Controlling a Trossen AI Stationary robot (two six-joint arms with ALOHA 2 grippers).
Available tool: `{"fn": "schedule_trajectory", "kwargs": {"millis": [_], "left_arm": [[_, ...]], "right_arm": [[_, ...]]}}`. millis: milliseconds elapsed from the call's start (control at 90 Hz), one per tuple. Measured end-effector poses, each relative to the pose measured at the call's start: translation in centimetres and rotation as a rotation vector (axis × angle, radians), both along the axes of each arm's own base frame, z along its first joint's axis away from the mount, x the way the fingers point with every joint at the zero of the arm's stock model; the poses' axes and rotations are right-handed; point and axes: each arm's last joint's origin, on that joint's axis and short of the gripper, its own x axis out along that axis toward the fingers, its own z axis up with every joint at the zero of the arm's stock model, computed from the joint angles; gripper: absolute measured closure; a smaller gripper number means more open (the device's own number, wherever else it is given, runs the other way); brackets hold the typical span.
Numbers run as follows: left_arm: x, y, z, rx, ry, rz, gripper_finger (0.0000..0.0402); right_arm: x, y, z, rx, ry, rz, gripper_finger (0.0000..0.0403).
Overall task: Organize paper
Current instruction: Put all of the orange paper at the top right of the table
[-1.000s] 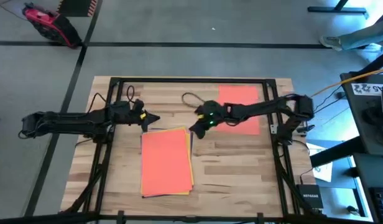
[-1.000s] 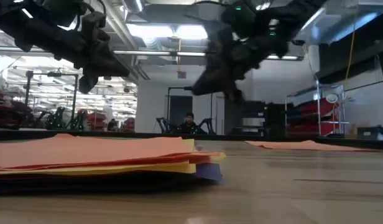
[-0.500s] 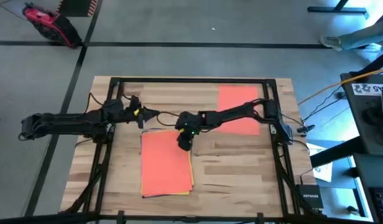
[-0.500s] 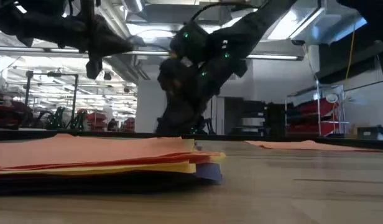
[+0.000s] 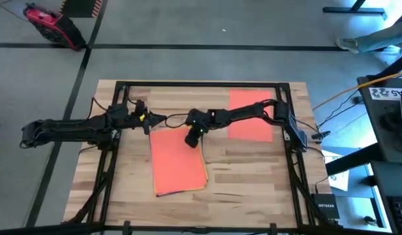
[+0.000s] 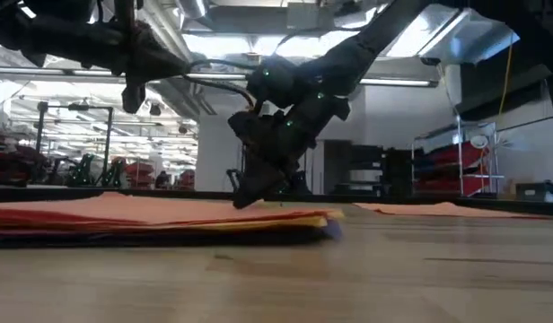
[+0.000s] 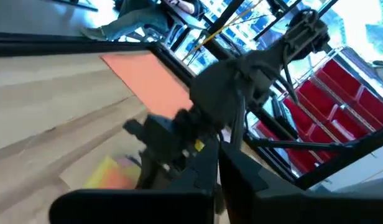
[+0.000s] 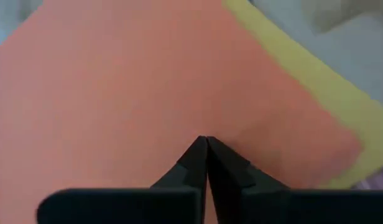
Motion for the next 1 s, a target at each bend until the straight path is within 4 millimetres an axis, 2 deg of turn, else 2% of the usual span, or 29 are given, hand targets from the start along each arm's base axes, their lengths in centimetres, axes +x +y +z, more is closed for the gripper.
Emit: {"fn": "schedule_trajectory", "kwargs": {"millis": [256,400,467,578,667,822,911,1000], "left_arm": [[0.0,0.0,-0.1,0.007,0.008,-0.004,0.0402],[0.0,0.0,-0.1,0.017,0.012,-0.003,0.0402],[0.0,0.0,-0.1,0.018,0.013,-0.002,0.0402],[0.0,0.0,-0.1,0.022,0.016,-0.002,0.0402],[0.0,0.0,-0.3,0.02,0.034,-0.003,0.0402],[-0.1,0.0,-0.8,0.006,0.088,-0.004,0.0402],[-0.2,0.0,-1.0,0.001,0.107,-0.003,0.0402],[-0.2,0.0,-1.0,0.005,0.114,-0.005,0.0402]], "right_arm": [[-0.4,-1.8,0.0,0.004,0.014,-0.102,0.0403],[-0.3,-2.8,0.4,0.115,-0.039,-0.062,0.0401],[-0.2,-3.1,1.7,0.137,-0.048,-0.072,0.0396],[-0.4,-3.4,5.2,0.107,-0.077,-0.053,0.0375],[-0.7,-3.5,6.3,0.053,-0.045,-0.031,0.0351],[-1.1,-3.8,5.5,0.039,0.03,-0.021,0.0318],[-1.3,-3.8,4.2,0.028,0.108,-0.041,0.0311],[-1.3,-3.8,3.9,-0.006,0.116,-0.063,0.0307]]}}
